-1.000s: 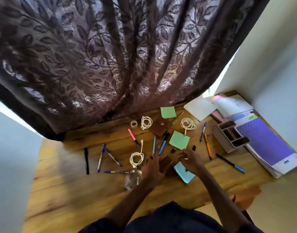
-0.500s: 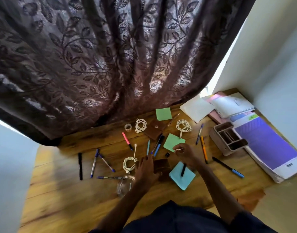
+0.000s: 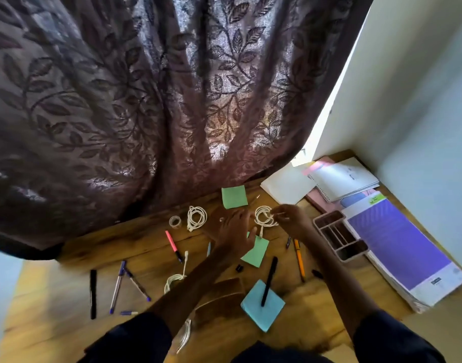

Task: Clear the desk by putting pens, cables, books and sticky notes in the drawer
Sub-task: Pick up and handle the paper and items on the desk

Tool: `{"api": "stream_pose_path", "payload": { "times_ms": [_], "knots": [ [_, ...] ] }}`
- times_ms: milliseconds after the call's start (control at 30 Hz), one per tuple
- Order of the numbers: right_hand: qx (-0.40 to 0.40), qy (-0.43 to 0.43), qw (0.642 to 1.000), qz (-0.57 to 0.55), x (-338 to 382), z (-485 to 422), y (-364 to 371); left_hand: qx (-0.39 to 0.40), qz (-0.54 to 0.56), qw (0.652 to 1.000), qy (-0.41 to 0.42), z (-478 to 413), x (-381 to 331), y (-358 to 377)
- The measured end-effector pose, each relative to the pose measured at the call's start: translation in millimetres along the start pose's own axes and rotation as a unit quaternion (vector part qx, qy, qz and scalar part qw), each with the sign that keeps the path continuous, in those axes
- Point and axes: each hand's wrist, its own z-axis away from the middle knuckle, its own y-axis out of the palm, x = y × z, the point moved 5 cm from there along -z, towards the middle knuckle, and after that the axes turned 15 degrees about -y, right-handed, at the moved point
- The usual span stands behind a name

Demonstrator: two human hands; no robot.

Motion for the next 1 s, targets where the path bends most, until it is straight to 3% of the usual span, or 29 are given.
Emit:
{"api": "stream_pose_path", "payload": {
  "times_ms": [300, 467, 600, 800, 1000],
  "knots": [
    [-0.045, 0.025, 0.995, 0.085, -33.2, -83.1, -73.5, 0.062, -0.068, 0.995, 0.046, -92.3, -55.9, 37.6],
    [0.007, 0.085, 0.982, 0.170, -73.9, -123.0, -75.3, 0.072, -0.108, 0.983, 0.127, -133.8, -56.2, 87.8],
    [0.019, 0.118, 0.974, 0.193, -93.3, -150.9, -67.7, 0.167, -0.199, 0.957, 0.125, -143.8, -78.7, 102.6],
    [0.076, 0.105, 0.952, 0.276, -114.6, -185.9, -58.6, 0.184, -0.277, 0.938, 0.093, -155.7, -76.4, 137.9],
    [0.101, 0.138, 0.936, 0.309, -111.5, -196.5, -58.8, 0.168, -0.332, 0.917, 0.143, -155.8, -82.3, 139.1]
  ]
}}
